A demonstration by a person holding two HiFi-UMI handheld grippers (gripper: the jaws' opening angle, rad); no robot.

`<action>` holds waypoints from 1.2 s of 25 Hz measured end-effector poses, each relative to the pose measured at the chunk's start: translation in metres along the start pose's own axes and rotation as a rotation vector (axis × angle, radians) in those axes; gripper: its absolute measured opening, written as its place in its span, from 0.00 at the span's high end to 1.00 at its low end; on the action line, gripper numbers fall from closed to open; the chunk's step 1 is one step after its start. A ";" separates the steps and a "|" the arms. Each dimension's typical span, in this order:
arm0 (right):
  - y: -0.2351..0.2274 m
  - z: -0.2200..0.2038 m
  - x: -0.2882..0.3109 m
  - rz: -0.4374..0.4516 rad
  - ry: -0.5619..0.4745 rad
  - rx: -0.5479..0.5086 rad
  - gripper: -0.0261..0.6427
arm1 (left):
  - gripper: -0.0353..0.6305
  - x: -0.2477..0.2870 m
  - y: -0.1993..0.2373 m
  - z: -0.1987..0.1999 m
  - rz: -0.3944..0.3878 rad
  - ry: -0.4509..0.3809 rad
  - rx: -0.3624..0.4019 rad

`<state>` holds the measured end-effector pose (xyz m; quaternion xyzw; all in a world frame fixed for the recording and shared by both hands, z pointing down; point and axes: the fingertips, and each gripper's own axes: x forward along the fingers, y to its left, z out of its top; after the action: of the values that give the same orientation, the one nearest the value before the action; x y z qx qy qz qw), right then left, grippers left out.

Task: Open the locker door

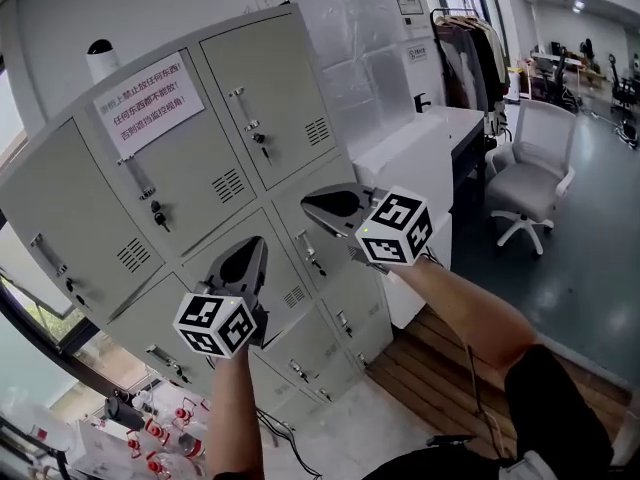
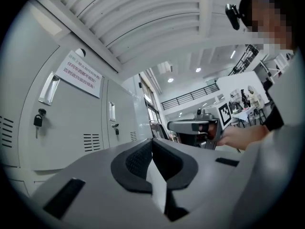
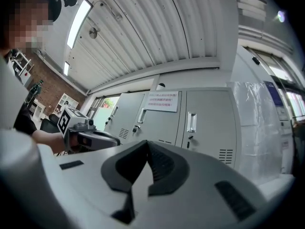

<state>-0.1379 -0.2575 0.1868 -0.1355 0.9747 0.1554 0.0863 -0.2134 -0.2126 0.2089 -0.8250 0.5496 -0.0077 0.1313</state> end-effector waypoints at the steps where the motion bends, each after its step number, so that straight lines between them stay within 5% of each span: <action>1: -0.008 0.001 0.004 0.003 -0.004 0.001 0.94 | 0.92 0.004 0.006 0.004 0.010 -0.004 0.006; 9: -0.062 0.005 0.037 -0.005 -0.037 0.042 0.94 | 0.92 0.039 0.043 0.028 0.026 -0.004 0.090; 22: -0.113 0.021 0.129 -0.016 -0.027 -0.070 0.94 | 0.92 0.085 0.115 0.045 -0.024 -0.070 0.142; 30: -0.153 0.034 0.170 -0.028 -0.035 -0.026 0.83 | 0.92 0.100 0.134 0.038 -0.106 -0.075 0.143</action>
<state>-0.2501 -0.4271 0.0761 -0.1473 0.9690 0.1690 0.1035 -0.2889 -0.3442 0.1285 -0.8412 0.4978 -0.0230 0.2098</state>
